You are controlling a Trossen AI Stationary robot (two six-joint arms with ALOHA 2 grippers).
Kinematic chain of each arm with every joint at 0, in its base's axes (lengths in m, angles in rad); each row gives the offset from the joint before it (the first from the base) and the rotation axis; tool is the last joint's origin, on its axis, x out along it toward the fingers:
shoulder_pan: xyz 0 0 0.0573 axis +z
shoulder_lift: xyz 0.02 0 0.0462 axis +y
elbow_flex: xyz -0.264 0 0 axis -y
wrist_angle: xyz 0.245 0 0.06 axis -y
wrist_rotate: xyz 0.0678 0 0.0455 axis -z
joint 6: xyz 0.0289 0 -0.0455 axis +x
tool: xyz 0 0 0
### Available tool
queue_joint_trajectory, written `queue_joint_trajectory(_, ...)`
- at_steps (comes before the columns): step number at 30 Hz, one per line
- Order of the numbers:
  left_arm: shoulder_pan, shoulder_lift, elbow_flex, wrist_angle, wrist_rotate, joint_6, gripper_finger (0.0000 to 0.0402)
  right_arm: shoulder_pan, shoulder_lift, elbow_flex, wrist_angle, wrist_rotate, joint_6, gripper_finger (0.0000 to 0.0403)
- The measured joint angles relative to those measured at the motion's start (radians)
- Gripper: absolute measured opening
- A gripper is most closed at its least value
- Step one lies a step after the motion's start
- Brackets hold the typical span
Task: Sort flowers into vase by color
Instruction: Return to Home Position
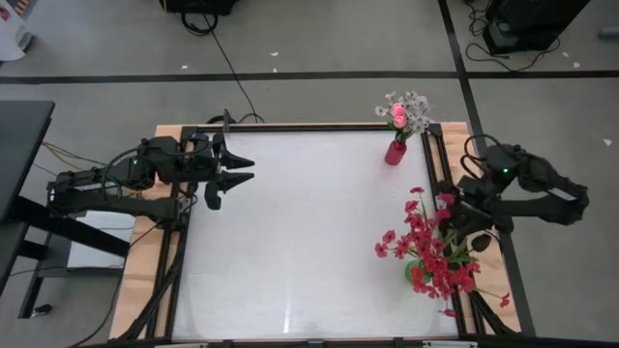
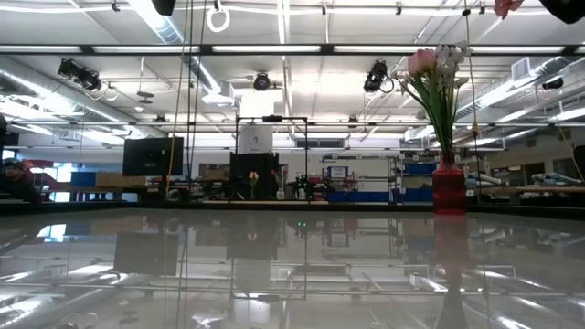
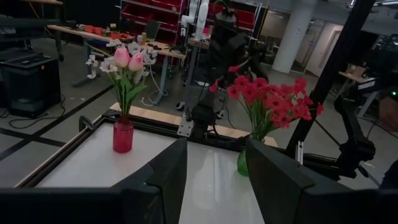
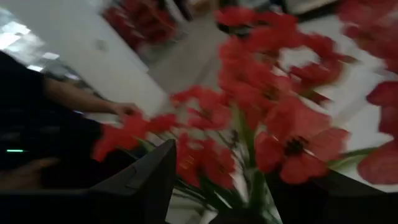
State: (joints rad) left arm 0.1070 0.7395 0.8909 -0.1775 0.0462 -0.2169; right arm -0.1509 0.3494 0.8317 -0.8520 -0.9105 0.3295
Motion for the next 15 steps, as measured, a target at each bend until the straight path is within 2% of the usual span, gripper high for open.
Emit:
queue_joint_trajectory(5,0.0,0.0,0.0,0.0,0.0,0.0,0.0169,0.0,0.027,0.098,-0.2,0.132,-0.146,0.024)
queue_joint_trajectory(10,0.0,0.0,0.0,0.0,0.0,0.0,0.0169,0.0,0.03,0.163,-0.194,0.154,-0.167,0.024)
queue_joint_trajectory(15,0.0,0.0,0.0,0.0,0.0,0.0,0.0169,0.0,0.03,0.255,-0.162,0.239,-0.174,0.024)
